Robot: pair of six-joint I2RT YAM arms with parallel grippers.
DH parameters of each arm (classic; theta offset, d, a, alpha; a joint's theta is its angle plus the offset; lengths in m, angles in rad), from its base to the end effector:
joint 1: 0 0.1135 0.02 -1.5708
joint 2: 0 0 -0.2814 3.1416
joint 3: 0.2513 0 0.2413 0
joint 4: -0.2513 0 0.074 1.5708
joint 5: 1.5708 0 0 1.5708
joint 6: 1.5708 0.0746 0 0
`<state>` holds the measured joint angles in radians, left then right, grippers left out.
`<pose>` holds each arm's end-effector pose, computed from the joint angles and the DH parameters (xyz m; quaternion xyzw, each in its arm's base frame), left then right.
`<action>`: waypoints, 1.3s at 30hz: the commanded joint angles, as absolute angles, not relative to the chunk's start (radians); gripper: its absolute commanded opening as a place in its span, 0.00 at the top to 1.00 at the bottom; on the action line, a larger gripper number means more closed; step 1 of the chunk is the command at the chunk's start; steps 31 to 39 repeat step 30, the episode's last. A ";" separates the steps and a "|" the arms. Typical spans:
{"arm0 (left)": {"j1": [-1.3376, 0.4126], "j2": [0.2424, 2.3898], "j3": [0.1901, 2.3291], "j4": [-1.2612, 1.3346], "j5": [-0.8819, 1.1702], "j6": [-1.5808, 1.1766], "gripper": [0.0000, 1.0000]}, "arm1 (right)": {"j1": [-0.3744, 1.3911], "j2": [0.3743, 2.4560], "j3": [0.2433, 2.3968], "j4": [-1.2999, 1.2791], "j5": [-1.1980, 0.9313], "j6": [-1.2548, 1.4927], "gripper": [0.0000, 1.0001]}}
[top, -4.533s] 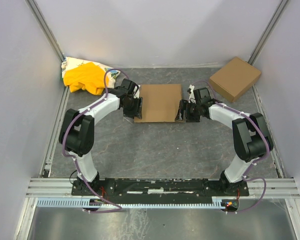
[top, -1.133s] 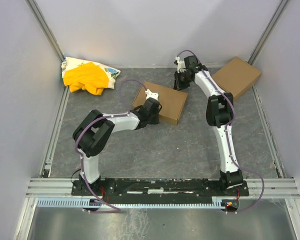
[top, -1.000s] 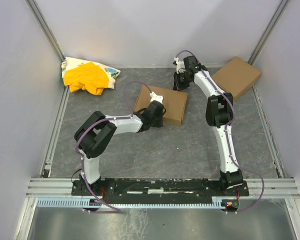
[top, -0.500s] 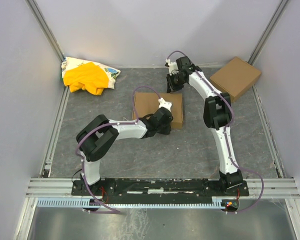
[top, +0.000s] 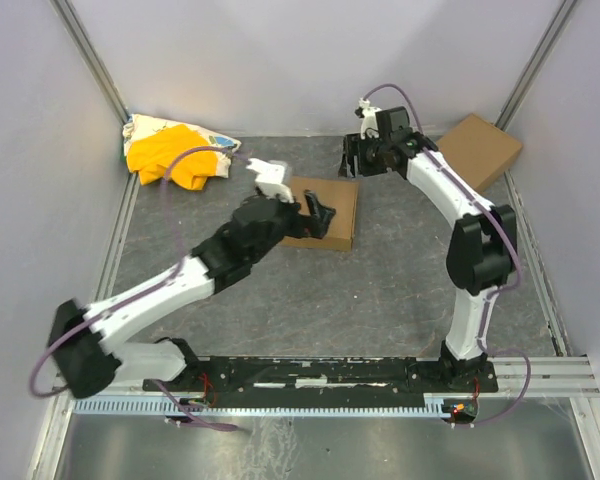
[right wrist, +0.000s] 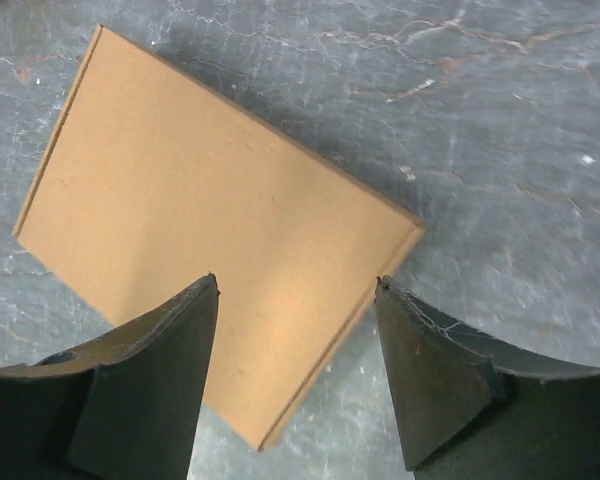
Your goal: Fold the paper box
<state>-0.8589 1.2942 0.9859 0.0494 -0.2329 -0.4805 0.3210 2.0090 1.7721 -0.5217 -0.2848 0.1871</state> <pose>0.2258 -0.2354 0.3329 0.0784 0.7864 -0.3039 0.5321 0.4549 0.1733 0.2716 -0.1168 0.9036 0.2245 0.3457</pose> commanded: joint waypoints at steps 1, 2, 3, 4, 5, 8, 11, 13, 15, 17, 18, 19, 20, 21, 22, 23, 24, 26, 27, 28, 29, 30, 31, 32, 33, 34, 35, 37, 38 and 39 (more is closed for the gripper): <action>-0.859 1.075 0.921 0.001 -0.387 -0.398 0.01 | 0.302 1.785 1.619 -0.452 -0.216 0.253 0.25; -0.858 1.020 0.898 -0.021 -0.428 -0.381 0.01 | 0.302 1.728 1.554 -0.444 -0.198 0.270 0.23; -0.857 0.970 0.869 -0.042 -0.471 -0.365 0.01 | 0.302 1.668 1.483 -0.427 -0.182 0.293 0.21; -0.857 0.918 0.837 -0.064 -0.509 -0.341 0.01 | 0.302 1.608 1.408 -0.413 -0.151 0.320 0.19; -0.858 0.873 0.806 -0.077 -0.528 -0.314 0.01 | 0.302 1.541 1.334 -0.400 -0.137 0.339 0.17; -0.857 0.743 0.736 -0.168 -0.570 -0.274 0.01 | 0.302 1.337 1.125 -0.392 -0.037 0.368 0.16; -0.857 0.637 0.686 -0.232 -0.625 -0.245 0.01 | 0.302 1.126 0.953 -0.395 0.012 0.368 0.16; -0.858 0.584 0.656 -0.251 -0.637 -0.237 0.01 | 0.302 0.999 0.867 -0.401 0.021 0.366 0.15; -0.858 0.558 0.649 -0.282 -0.631 -0.242 0.01 | 0.302 0.894 0.831 -0.445 0.030 0.366 0.14; -0.857 0.557 0.647 -0.294 -0.632 -0.249 0.01 | 0.302 0.854 0.825 -0.481 0.050 0.363 0.13; -0.858 0.561 0.649 -0.298 -0.632 -0.248 0.01 | 0.301 0.841 0.820 -0.486 0.054 0.368 0.13; -0.857 0.565 0.651 -0.298 -0.632 -0.247 0.01 | 0.302 0.840 0.813 -0.485 0.047 0.372 0.13; -0.857 0.570 0.654 -0.297 -0.636 -0.243 0.01 | 0.303 0.844 0.810 -0.486 0.038 0.374 0.13; -0.857 0.575 0.659 -0.301 -0.642 -0.240 0.01 | 0.302 0.855 0.808 -0.488 0.033 0.378 0.13; -0.857 0.577 0.664 -0.308 -0.650 -0.239 0.01 | 0.302 0.865 0.807 -0.491 0.030 0.383 0.14; -0.857 0.577 0.669 -0.315 -0.656 -0.240 0.01 | 0.303 0.874 0.802 -0.493 0.030 0.386 0.15; -0.857 0.576 0.669 -0.320 -0.659 -0.243 0.01 | 0.302 0.874 0.794 -0.488 0.022 0.387 0.17; -0.858 0.562 0.667 -0.325 -0.662 -0.248 0.01 | 0.303 0.853 0.767 -0.463 0.021 0.387 0.17; -0.857 0.552 0.664 -0.325 -0.662 -0.249 0.01 | 0.302 0.840 0.761 -0.458 0.035 0.393 0.16; -0.857 0.543 0.662 -0.325 -0.662 -0.250 0.01 | 0.303 0.834 0.761 -0.465 0.046 0.395 0.16; -0.857 0.533 0.660 -0.323 -0.666 -0.250 0.01 | 0.302 0.833 0.768 -0.483 0.055 0.394 0.15; -0.857 0.525 0.659 -0.324 -0.671 -0.251 0.01 | 0.303 0.832 0.774 -0.498 0.062 0.395 0.13; -0.857 0.525 0.659 -0.324 -0.671 -0.251 0.01 | 0.303 0.832 0.774 -0.498 0.062 0.395 0.13; -0.857 0.525 0.659 -0.324 -0.671 -0.251 0.01 | 0.303 0.832 0.774 -0.498 0.062 0.395 0.13; -0.857 0.525 0.659 -0.324 -0.671 -0.251 0.01 | 0.303 0.832 0.774 -0.498 0.062 0.395 0.13; -0.857 0.525 0.659 -0.324 -0.671 -0.251 0.01 | 0.303 0.832 0.774 -0.498 0.062 0.395 0.13; -0.857 0.525 0.659 -0.324 -0.671 -0.251 0.01 | 0.303 0.832 0.774 -0.498 0.062 0.395 0.13; -0.857 0.525 0.659 -0.324 -0.671 -0.251 0.01 | 0.303 0.832 0.774 -0.498 0.062 0.395 0.13; -0.857 0.525 0.659 -0.324 -0.671 -0.251 0.01 | 0.303 0.832 0.774 -0.498 0.062 0.395 0.13; -0.857 0.525 0.659 -0.324 -0.671 -0.251 0.01 | 0.303 0.832 0.774 -0.498 0.062 0.395 0.13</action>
